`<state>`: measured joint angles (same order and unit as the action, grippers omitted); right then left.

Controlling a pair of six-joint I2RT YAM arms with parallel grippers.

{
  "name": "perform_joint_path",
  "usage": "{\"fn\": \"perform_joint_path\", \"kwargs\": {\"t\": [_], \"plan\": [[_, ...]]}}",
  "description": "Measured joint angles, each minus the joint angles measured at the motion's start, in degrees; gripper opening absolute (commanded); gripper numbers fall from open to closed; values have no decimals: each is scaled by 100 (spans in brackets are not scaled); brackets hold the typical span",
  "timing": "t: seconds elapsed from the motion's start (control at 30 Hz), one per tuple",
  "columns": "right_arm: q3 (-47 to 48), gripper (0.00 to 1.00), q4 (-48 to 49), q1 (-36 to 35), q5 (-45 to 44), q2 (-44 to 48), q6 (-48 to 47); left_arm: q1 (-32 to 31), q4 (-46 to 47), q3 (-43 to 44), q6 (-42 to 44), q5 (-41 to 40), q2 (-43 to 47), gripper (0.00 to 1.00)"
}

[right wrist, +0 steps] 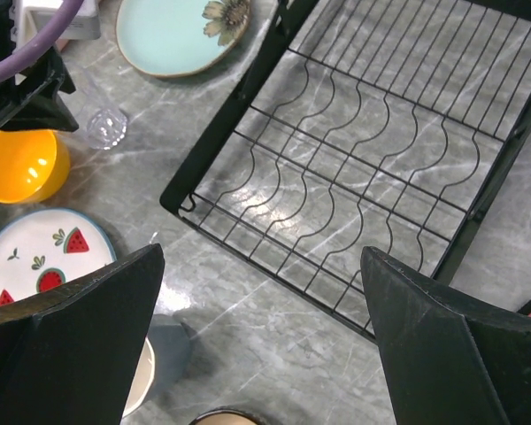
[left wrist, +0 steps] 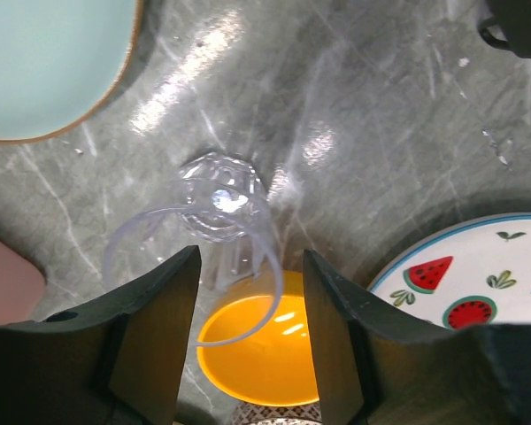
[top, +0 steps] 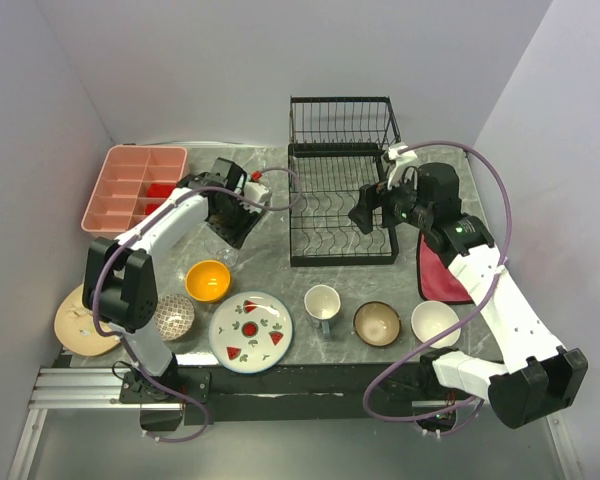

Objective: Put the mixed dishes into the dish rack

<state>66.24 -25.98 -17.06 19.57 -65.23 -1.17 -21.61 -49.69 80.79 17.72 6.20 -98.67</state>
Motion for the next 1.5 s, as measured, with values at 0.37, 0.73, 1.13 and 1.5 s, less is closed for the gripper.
{"fn": "perform_joint_path", "kwargs": {"t": [0.37,0.73,1.13,1.5], "plan": [[-79,99,-11,59,2,28,0,-105,-46,-201,-155,-151,-70,49],[-79,99,-11,76,-2,50,181,-103,-59,-254,-260,-175,-133,7],[-68,99,-179,260,439,59,1298,-105,33,-341,-229,249,1051,1],[-70,100,46,391,2026,59,2785,-1357,3237,-3526,177,149,5702,1]]}}
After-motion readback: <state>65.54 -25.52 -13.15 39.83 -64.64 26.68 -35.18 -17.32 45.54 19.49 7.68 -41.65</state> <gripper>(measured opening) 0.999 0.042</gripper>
